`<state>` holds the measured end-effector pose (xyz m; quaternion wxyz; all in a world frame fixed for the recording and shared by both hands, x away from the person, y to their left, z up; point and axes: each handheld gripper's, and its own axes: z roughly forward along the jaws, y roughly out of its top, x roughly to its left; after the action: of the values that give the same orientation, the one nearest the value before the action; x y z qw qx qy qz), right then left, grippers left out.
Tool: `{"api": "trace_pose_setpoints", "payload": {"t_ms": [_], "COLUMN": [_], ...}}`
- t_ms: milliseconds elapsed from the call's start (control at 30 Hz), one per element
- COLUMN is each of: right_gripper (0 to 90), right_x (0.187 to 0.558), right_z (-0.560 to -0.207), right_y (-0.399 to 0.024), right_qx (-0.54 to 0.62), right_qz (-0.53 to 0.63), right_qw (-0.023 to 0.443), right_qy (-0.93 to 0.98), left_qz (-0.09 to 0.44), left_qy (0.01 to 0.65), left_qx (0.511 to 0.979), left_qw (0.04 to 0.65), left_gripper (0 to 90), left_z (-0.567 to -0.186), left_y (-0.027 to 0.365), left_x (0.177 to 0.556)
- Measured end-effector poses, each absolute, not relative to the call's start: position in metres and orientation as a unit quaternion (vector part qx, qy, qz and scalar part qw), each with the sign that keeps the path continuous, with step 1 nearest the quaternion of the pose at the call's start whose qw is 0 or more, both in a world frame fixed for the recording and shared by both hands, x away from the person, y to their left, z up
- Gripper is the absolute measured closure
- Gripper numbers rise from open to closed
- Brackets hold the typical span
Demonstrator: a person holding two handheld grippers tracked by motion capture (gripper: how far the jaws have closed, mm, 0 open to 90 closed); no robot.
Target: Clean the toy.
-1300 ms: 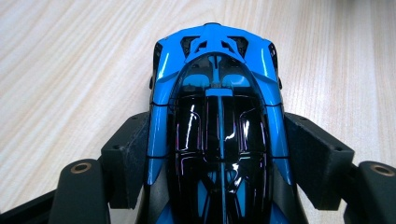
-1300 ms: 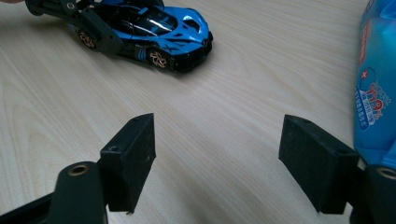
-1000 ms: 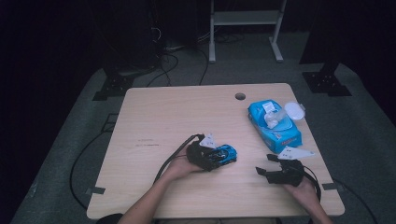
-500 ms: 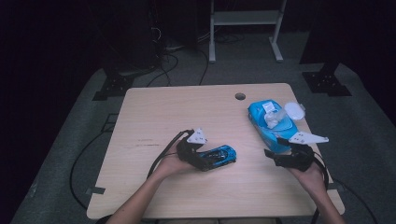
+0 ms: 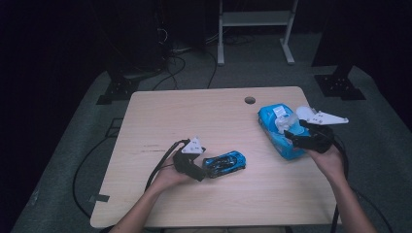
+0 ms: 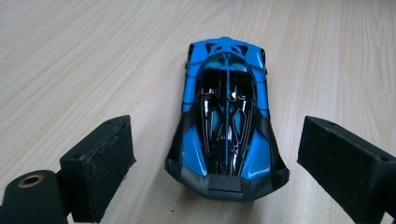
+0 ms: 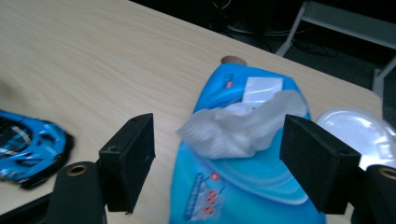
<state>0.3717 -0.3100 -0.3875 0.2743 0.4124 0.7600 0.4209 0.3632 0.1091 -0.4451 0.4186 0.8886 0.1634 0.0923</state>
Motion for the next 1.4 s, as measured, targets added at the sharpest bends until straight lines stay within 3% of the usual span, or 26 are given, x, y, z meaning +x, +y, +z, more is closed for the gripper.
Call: {"api": "trace_pose_setpoints", "payload": {"t_ms": [267,533,667,833,1033,1267,1367,1400], "right_gripper": [26.4,31.8,45.7,77.3,81.8,81.8,81.6,81.5], "right_x": [0.402,0.424,0.433,0.434,0.419,0.368,0.345,0.334], "right_z": [-0.39,-0.415,-0.426,-0.426,-0.406,-0.364,-0.358,-0.36], "right_y": [-0.312,-0.298,-0.294,-0.299,-0.307,-0.295,-0.273,-0.257], "right_qx": [0.429,0.435,0.444,0.469,0.462,0.396,0.354,0.333], "right_qz": [0.395,0.366,0.349,0.353,0.388,0.48,0.503,0.509], "right_qw": [0.289,0.287,0.289,0.279,0.277,0.264,0.23,0.201], "right_qy": [0.759,0.771,0.773,0.76,0.748,0.737,0.754,0.768], "left_qz": [0.104,0.102,0.101,0.107,0.116,0.121,0.122,0.116], "left_qy": [0.155,0.157,0.157,0.156,0.158,0.164,0.164,0.166], "left_qx": [0.888,0.885,0.886,0.887,0.887,0.885,0.884,0.883], "left_qw": [0.42,0.426,0.424,0.421,0.418,0.418,0.421,0.424], "left_gripper": [10.0,10.0,9.9,9.9,9.9,9.9,9.9,9.9], "left_z": [-0.445,-0.448,-0.449,-0.448,-0.448,-0.449,-0.451,-0.451], "left_y": [0.107,0.105,0.106,0.109,0.111,0.111,0.111,0.112], "left_x": [0.36,0.361,0.36,0.36,0.361,0.362,0.361,0.36]}}
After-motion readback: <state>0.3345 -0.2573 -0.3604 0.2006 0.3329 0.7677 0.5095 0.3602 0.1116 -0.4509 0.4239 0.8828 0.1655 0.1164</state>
